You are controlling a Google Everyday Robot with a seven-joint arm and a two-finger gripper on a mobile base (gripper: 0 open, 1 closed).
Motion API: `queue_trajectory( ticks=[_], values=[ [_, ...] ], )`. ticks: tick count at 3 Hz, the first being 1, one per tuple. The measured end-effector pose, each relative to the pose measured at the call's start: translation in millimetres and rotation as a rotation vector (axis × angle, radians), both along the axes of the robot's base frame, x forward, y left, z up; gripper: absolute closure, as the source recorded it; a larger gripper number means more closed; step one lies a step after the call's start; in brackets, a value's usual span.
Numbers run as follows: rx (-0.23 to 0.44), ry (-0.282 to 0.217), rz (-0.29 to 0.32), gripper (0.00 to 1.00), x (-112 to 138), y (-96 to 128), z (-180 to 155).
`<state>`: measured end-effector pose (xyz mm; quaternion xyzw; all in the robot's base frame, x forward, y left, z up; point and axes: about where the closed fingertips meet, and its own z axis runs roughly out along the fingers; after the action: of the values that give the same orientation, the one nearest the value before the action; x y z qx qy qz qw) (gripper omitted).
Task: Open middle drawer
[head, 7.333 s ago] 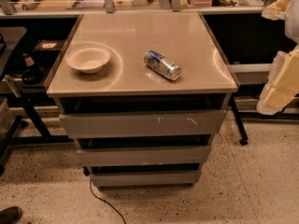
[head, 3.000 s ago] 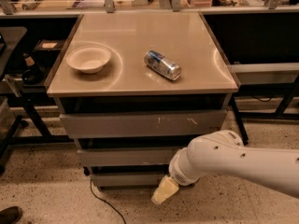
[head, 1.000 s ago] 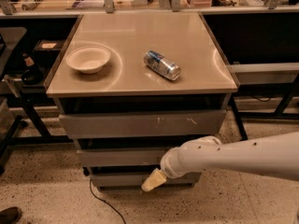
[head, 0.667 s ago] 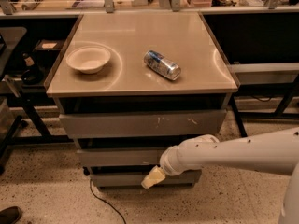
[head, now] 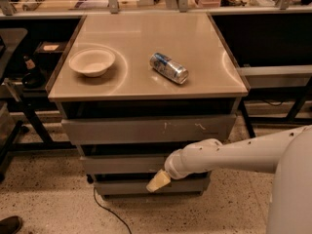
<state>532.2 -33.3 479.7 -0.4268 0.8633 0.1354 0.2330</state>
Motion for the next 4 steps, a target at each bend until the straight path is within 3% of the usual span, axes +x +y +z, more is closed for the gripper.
queue_trajectory(
  ticks=[4],
  values=[
    [0.018, -0.042, 0.047, 0.0, 39, 18, -30]
  ],
)
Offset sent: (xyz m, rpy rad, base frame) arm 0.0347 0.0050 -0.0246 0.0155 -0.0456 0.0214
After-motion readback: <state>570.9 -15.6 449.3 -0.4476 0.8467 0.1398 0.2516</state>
